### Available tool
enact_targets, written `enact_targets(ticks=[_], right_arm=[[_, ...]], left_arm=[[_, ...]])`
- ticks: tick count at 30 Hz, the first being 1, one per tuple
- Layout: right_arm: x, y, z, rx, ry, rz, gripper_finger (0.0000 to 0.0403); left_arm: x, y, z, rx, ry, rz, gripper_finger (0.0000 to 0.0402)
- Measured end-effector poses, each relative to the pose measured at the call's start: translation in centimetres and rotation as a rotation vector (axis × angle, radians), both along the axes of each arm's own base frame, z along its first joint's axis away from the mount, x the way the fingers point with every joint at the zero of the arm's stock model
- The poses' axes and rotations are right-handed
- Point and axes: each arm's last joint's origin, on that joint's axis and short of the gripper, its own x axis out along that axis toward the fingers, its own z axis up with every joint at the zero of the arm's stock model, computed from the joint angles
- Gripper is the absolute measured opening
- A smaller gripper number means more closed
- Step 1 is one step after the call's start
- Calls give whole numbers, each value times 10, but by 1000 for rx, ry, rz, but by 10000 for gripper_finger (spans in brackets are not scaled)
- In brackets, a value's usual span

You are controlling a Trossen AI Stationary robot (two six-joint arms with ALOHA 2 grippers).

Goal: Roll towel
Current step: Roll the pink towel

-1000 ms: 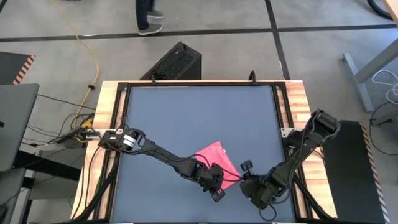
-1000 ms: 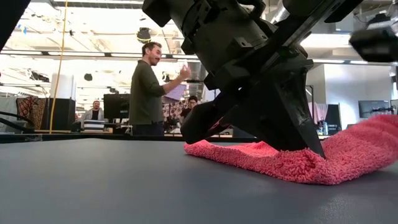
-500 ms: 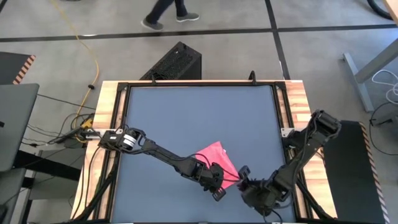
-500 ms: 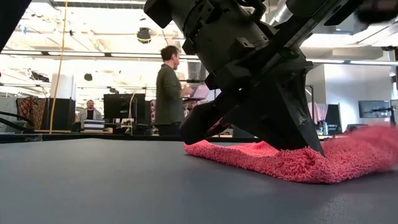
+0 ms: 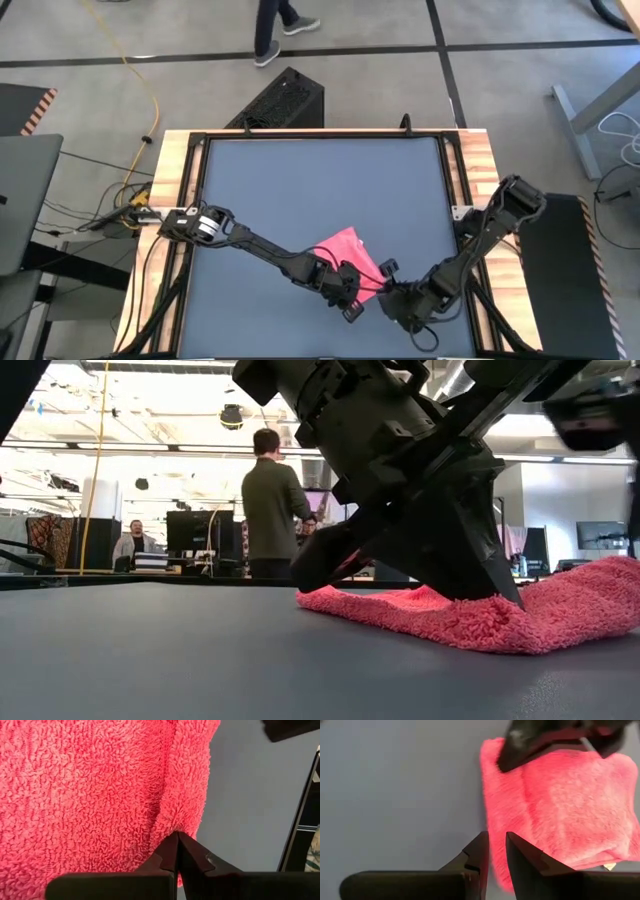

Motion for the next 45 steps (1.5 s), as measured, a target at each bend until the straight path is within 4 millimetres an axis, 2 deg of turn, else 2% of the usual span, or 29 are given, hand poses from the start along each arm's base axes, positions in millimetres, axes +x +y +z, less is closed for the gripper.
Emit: enact_targets(ticks=[5, 9, 13, 16, 27, 36, 45], right_arm=[[11, -10, 0, 58, 36, -26, 114], [15, -15, -4, 148, 76, -59, 157], [10, -20, -10, 104, 112, -85, 201], [5, -23, -12, 33, 124, -104, 213], [4, -19, -11, 10, 82, -81, 188], [-9, 4, -6, 33, 24, 6, 166], [-10, -5, -19, 31, 25, -21, 162]], left_arm=[[0, 0, 0, -12, -2, 14, 0], [0, 0, 0, -13, -2, 13, 0], [0, 0, 0, -18, -1, 18, 0], [0, -2, 0, -17, -1, 15, 0], [0, -2, 1, -31, 2, 26, 0], [0, -3, 1, -35, 3, 23, 0], [0, -3, 1, -35, 3, 23, 0]])
